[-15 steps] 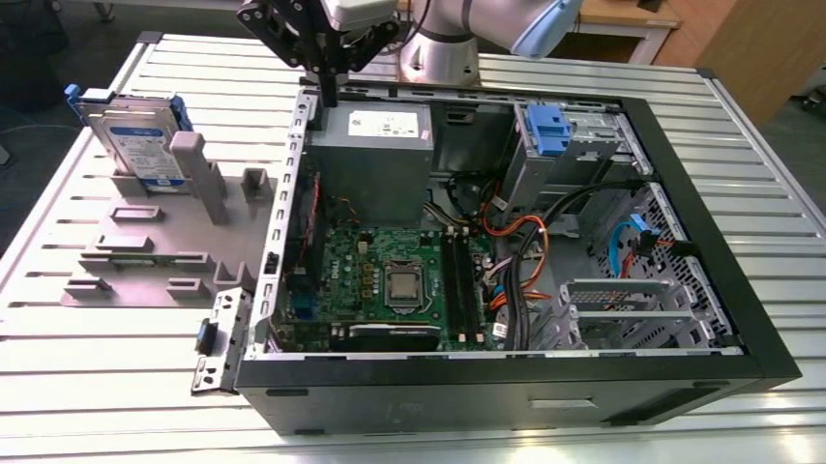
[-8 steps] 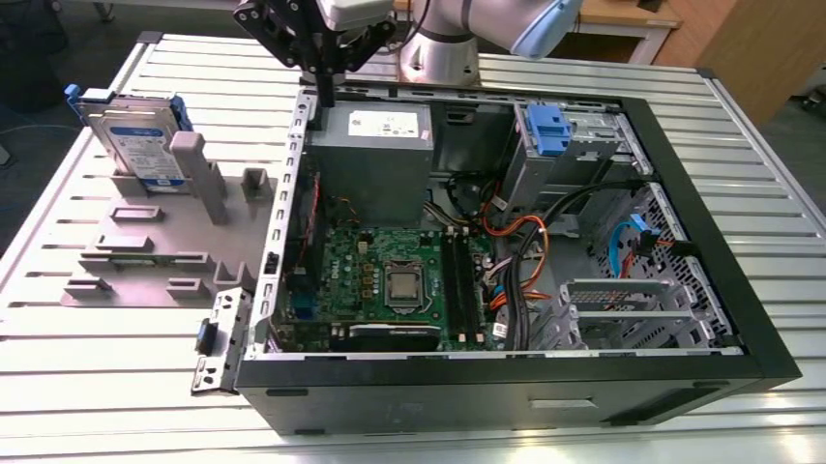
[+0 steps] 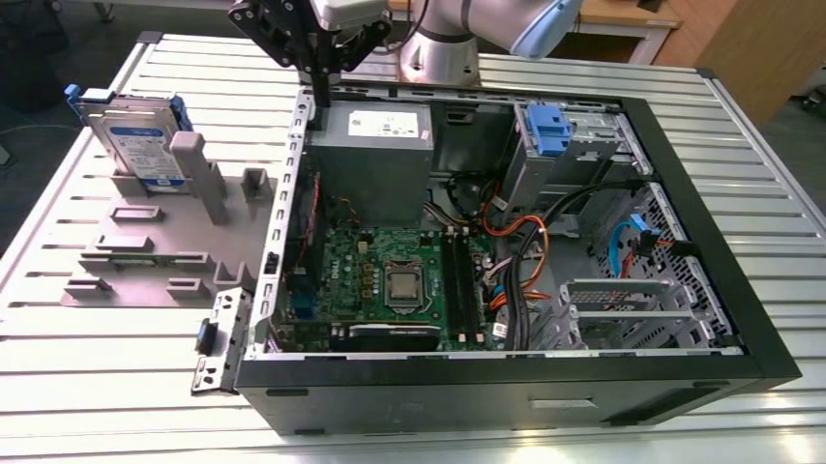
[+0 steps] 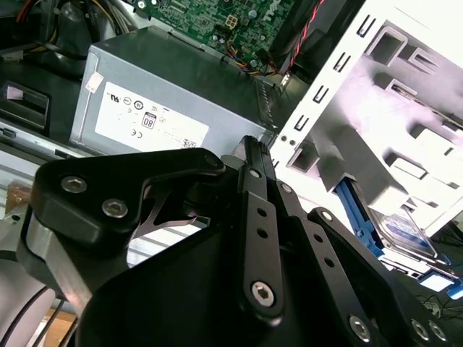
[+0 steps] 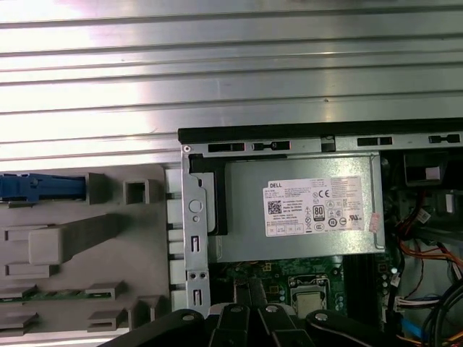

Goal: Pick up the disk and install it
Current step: 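Reach for the disk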

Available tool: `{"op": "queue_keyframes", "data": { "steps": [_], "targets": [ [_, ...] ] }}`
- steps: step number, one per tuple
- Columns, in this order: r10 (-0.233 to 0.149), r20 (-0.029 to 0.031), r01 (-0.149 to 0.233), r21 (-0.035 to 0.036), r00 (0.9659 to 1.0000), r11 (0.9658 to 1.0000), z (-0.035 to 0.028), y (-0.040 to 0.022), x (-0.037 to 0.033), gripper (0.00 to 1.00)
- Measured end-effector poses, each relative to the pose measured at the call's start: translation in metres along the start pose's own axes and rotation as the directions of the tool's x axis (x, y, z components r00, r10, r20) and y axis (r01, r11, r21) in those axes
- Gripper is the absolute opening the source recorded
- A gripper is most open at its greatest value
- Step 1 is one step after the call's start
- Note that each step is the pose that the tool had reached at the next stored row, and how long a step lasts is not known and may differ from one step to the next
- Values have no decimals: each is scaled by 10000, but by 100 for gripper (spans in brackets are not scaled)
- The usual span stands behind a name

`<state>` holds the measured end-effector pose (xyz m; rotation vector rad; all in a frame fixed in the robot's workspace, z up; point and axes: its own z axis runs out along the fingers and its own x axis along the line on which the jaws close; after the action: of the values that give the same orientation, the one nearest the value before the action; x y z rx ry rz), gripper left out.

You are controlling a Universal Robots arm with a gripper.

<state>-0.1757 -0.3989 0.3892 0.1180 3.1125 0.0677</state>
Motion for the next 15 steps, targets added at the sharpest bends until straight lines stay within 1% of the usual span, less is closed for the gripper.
{"op": "queue_keyframes", "data": {
  "steps": [15],
  "targets": [
    [1, -1, -1, 1, 10000, 10000, 0, -3, 37, 11]
  ]
}}
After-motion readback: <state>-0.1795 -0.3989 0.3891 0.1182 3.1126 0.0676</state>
